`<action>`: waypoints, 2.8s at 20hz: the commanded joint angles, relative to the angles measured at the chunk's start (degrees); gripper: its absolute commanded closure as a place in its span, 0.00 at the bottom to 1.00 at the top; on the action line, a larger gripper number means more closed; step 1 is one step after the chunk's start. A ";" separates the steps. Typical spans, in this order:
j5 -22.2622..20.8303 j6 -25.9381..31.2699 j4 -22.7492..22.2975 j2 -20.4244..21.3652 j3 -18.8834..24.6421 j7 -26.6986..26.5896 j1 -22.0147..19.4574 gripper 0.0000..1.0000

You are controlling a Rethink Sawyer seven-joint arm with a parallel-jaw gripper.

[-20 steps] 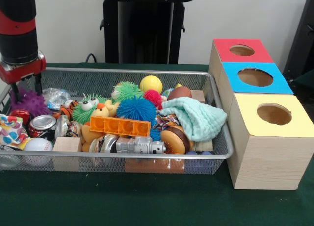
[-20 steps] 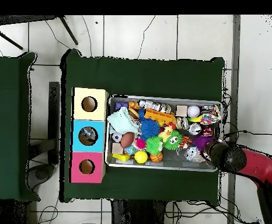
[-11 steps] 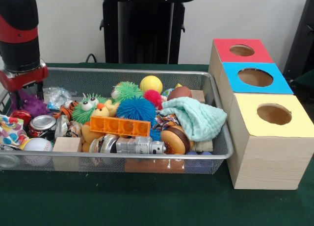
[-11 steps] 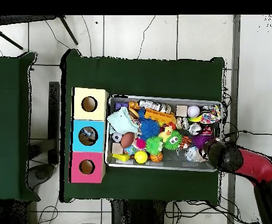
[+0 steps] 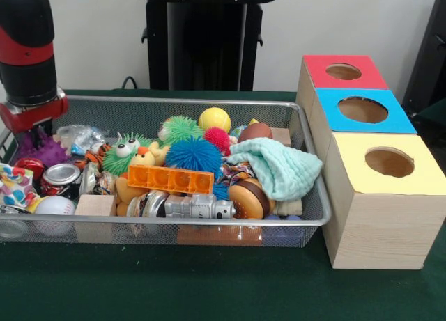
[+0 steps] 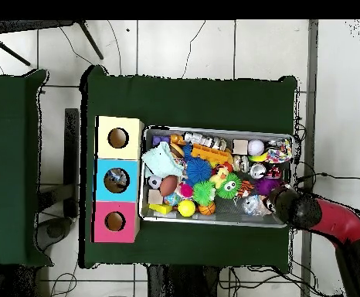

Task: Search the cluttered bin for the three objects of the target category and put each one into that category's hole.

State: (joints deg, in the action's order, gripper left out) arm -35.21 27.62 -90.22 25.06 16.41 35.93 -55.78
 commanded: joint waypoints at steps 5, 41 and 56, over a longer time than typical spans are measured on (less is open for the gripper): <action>-2.01 -0.60 3.12 -0.81 1.03 4.84 2.65 1.00; 26.81 8.64 -7.20 16.38 -3.53 22.91 22.93 1.00; 30.45 0.79 -8.75 13.44 -4.84 23.21 25.76 1.00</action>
State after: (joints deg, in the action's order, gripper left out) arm -7.14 32.24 -95.17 40.07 12.64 42.62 -29.58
